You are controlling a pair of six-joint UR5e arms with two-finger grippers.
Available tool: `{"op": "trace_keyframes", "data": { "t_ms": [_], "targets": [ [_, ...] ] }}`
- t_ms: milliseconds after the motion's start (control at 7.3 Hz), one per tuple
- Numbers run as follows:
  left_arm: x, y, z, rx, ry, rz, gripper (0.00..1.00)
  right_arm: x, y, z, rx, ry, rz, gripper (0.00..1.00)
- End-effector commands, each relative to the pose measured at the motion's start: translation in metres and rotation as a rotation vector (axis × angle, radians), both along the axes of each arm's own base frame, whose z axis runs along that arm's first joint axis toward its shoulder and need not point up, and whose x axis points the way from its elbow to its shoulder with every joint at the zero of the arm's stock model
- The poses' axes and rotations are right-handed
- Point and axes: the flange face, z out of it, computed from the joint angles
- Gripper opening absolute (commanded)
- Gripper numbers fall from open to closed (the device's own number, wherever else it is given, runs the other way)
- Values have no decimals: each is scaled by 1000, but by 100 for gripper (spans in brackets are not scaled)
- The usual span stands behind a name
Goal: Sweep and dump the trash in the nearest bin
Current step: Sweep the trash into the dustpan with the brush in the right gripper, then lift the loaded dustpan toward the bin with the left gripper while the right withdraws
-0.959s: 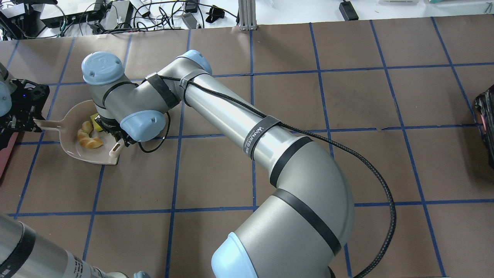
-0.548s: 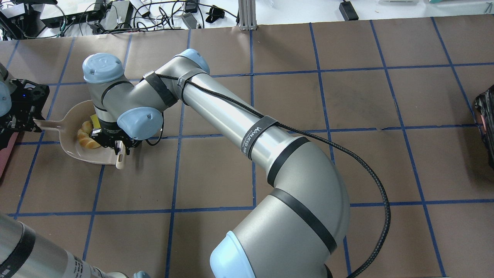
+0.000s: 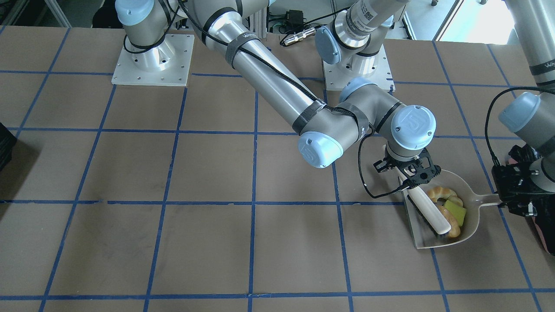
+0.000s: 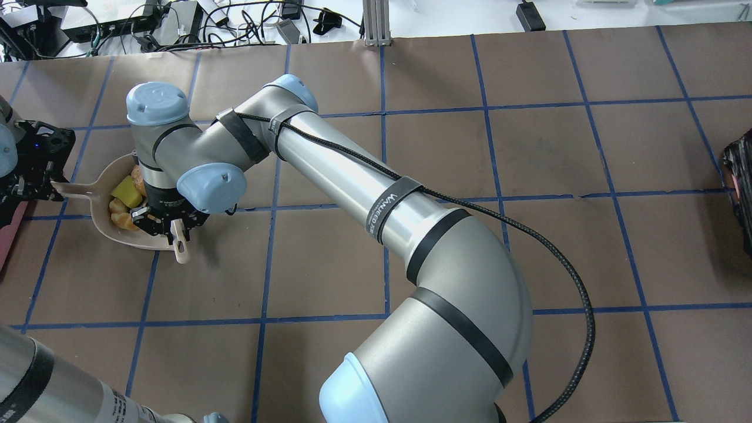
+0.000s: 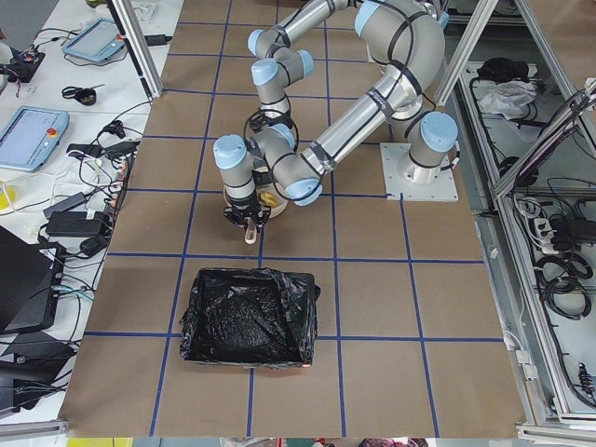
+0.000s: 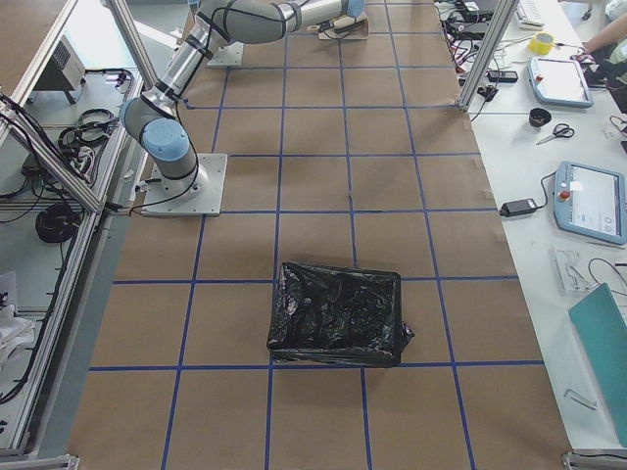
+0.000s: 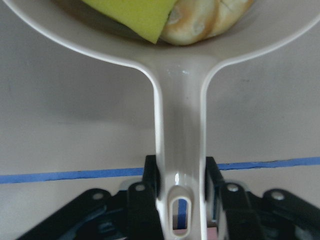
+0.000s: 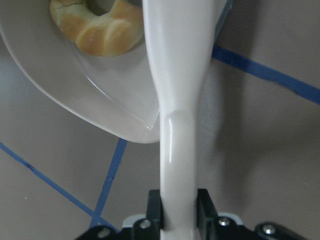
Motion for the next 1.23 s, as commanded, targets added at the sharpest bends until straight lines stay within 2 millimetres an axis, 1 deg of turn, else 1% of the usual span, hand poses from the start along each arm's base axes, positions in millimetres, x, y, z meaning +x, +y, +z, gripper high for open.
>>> {"op": "trace_keyframes", "data": {
  "t_ms": [0, 137, 274, 411, 548, 685, 822, 959, 1095],
  "targets": [
    [-1, 0, 0, -4, 4, 3, 0, -17, 8, 16, 24, 95, -104, 0],
    [-1, 1, 0, -9, 14, 6, 0, -28, 11, 25, 22, 139, -163, 0],
    [-4, 5, -6, -24, 63, 10, 0, -48, 11, 33, 11, 201, -204, 0],
    [-7, 7, -12, -44, 90, 12, 0, -68, 16, 41, 30, 257, -298, 0],
    [-8, 8, -15, -60, 124, 18, 0, -98, 21, 42, 25, 332, -376, 0],
    [9, 14, -12, -104, 172, 61, 0, -128, 37, 48, 28, 373, -378, 0],
    [34, 23, -6, -138, 207, 112, 0, -168, 49, 51, 47, 392, -356, 0],
    [45, 30, 6, -155, 192, 131, 0, -209, 64, 60, 68, 412, -374, 0],
    [52, 36, 18, -163, 175, 142, 0, -246, 88, 59, 52, 464, -345, 0]
  ]
}}
